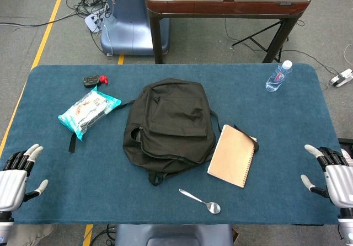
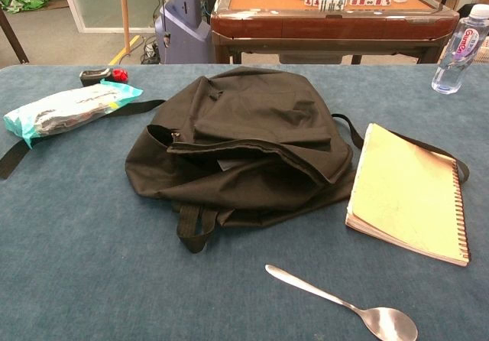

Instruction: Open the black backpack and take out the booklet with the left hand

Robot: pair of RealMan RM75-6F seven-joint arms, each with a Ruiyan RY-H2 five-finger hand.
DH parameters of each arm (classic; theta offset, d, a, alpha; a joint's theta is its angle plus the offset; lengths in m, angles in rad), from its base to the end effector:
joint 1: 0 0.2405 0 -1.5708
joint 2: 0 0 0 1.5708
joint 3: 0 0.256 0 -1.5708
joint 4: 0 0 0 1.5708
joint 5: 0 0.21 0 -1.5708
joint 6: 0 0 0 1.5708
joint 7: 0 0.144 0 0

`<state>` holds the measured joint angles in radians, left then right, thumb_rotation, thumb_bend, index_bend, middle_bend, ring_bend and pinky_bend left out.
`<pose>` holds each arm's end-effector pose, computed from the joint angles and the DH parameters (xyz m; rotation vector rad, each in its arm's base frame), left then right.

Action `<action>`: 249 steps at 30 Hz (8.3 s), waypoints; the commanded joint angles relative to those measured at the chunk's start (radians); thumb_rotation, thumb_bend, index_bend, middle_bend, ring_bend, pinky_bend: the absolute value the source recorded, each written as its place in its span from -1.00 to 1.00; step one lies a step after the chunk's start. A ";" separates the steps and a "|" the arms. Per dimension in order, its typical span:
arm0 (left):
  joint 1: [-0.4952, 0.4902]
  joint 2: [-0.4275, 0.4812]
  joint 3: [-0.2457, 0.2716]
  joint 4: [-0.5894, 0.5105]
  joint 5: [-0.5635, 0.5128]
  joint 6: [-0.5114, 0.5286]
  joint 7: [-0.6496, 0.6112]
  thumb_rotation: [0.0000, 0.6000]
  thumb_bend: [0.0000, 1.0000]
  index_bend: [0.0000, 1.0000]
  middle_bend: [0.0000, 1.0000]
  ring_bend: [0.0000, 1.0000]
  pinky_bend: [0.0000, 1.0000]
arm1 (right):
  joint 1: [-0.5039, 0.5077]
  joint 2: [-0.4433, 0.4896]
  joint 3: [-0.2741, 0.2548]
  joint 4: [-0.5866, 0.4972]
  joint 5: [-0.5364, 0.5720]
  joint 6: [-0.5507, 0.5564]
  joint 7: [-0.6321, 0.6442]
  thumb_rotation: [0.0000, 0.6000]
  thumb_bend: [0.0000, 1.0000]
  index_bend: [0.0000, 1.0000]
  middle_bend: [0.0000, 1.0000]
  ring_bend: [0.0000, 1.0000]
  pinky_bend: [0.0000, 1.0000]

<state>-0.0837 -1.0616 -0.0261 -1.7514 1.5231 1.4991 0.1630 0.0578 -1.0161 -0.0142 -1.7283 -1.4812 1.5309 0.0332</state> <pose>-0.2857 0.1736 0.1623 -1.4431 -0.8381 -0.8527 -0.3054 -0.1581 0.1797 1.3434 -0.9743 0.8963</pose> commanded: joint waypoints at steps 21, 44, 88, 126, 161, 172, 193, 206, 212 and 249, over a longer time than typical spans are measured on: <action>0.000 0.004 -0.011 -0.016 0.002 0.013 -0.001 1.00 -0.45 -0.77 -0.82 -0.73 -0.80 | 0.169 0.030 0.053 -0.120 -0.112 -0.216 -0.022 1.00 -0.52 -0.62 -0.45 -0.65 -0.62; 0.022 0.034 -0.002 -0.043 0.011 0.038 0.011 1.00 -0.45 -0.77 -0.82 -0.73 -0.80 | 0.624 -0.360 0.234 -0.142 0.318 -0.653 -0.379 1.00 -0.74 -0.62 -0.49 -0.65 -0.62; -0.061 0.049 -0.042 -0.020 0.046 -0.034 -0.037 1.00 -0.45 -0.68 -0.82 -0.72 -0.80 | 0.853 -0.569 0.328 0.161 0.658 -0.635 -0.380 1.00 0.32 0.21 -0.21 -0.55 -0.58; -0.716 -0.432 -0.213 0.299 -0.011 -0.564 -0.117 1.00 -0.45 -0.09 -0.04 -0.10 -0.25 | 0.992 -0.465 0.427 0.289 0.992 -0.670 -0.410 1.00 0.32 0.22 -0.21 -0.55 -0.58; -0.799 -0.791 -0.210 0.488 -0.384 -0.504 0.465 1.00 -0.45 -0.58 -0.45 -0.49 -0.38 | 0.996 -0.508 0.387 0.365 0.977 -0.694 -0.335 1.00 0.29 0.22 -0.22 -0.55 -0.57; -0.849 -0.843 -0.212 0.512 -0.491 -0.513 0.657 1.00 -0.45 -0.58 -0.45 -0.50 -0.41 | 0.995 -0.510 0.385 0.373 0.979 -0.698 -0.327 1.00 0.29 0.22 -0.22 -0.55 -0.58; -0.878 -0.885 -0.235 0.601 -0.654 -0.508 0.818 1.00 -0.45 -0.48 -0.45 -0.49 -0.41 | 0.983 -0.500 0.377 0.363 0.965 -0.711 -0.301 1.00 0.28 0.22 -0.22 -0.55 -0.58; -0.910 -0.923 -0.242 0.662 -0.694 -0.494 0.840 1.00 -0.45 -0.41 -0.45 -0.49 -0.41 | 0.978 -0.497 0.371 0.358 0.966 -0.715 -0.293 1.00 0.27 0.22 -0.22 -0.55 -0.58; -0.917 -0.952 -0.255 0.721 -0.697 -0.490 0.811 1.00 -0.45 -0.27 -0.34 -0.41 -0.41 | 0.975 -0.493 0.370 0.353 0.963 -0.715 -0.288 1.00 0.27 0.22 -0.22 -0.55 -0.58; -0.763 -0.847 -0.166 0.778 -0.213 -0.224 0.115 1.00 -0.09 0.50 0.51 0.29 0.12 | 0.960 -0.470 0.373 0.372 0.951 -0.738 -0.237 1.00 0.23 0.22 -0.22 -0.53 -0.57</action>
<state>-0.8742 -1.9428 -0.2013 -0.9325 1.2860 1.2469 0.3157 1.0177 -1.4861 0.3593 -1.3564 -0.5301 0.7928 -0.2037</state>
